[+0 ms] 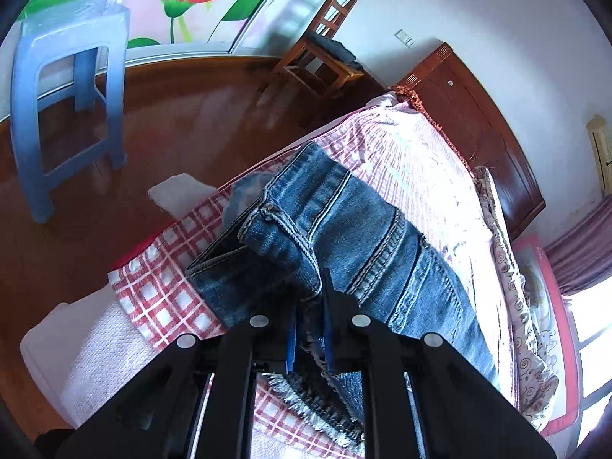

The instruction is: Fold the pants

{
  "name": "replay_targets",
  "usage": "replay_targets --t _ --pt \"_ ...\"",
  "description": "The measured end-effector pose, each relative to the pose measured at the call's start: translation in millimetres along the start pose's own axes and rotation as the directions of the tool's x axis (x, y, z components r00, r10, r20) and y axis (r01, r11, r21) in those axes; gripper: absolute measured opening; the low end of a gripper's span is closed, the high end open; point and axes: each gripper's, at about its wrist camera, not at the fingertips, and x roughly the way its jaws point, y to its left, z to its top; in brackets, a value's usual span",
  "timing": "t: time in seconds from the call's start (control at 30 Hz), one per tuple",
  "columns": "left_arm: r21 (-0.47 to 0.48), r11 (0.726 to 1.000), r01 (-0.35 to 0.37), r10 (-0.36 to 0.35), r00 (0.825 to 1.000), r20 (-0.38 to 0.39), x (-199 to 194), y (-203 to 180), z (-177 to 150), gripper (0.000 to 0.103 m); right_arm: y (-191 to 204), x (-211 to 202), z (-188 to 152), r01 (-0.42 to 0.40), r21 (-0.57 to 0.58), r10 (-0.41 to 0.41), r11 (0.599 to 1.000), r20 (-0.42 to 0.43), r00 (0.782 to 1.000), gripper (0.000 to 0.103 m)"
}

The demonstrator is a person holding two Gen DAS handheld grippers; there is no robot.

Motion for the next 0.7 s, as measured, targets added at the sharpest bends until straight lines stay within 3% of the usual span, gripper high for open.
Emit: replay_targets --t 0.17,0.33,0.5,0.53,0.57,0.63,0.7 --pt "0.012 1.000 0.005 -0.005 1.000 -0.004 -2.1 5.4 10.7 0.014 6.4 4.6 0.4 -0.036 0.014 0.036 0.999 0.006 0.999 0.064" --pt "-0.006 1.000 -0.002 0.002 1.000 -0.007 8.9 7.6 16.0 0.014 7.8 25.1 6.0 -0.120 0.155 0.122 0.981 -0.003 0.993 0.064" --pt "-0.002 1.000 -0.020 0.020 0.999 -0.035 18.1 9.0 13.7 0.014 0.0 51.2 4.9 -0.136 0.256 0.145 0.957 -0.013 0.989 0.064" --pt "-0.014 1.000 -0.021 0.020 0.999 -0.044 21.2 11.1 14.3 0.014 -2.1 59.0 4.8 -0.123 0.268 0.134 0.956 -0.022 0.991 0.056" --pt "-0.031 0.999 -0.015 0.013 0.999 -0.046 23.0 12.9 15.3 0.014 -5.4 68.1 4.7 -0.119 0.284 0.134 0.952 -0.034 0.990 0.028" --pt "-0.059 0.998 -0.006 0.003 0.999 -0.042 23.9 15.8 19.0 0.014 -4.2 76.7 4.1 -0.119 0.276 0.131 0.954 -0.026 0.991 0.003" --pt "-0.070 0.998 0.003 -0.006 0.999 -0.050 25.8 16.7 25.1 0.014 28.5 70.4 8.1 -0.078 0.070 0.078 0.994 -0.004 0.997 0.002"
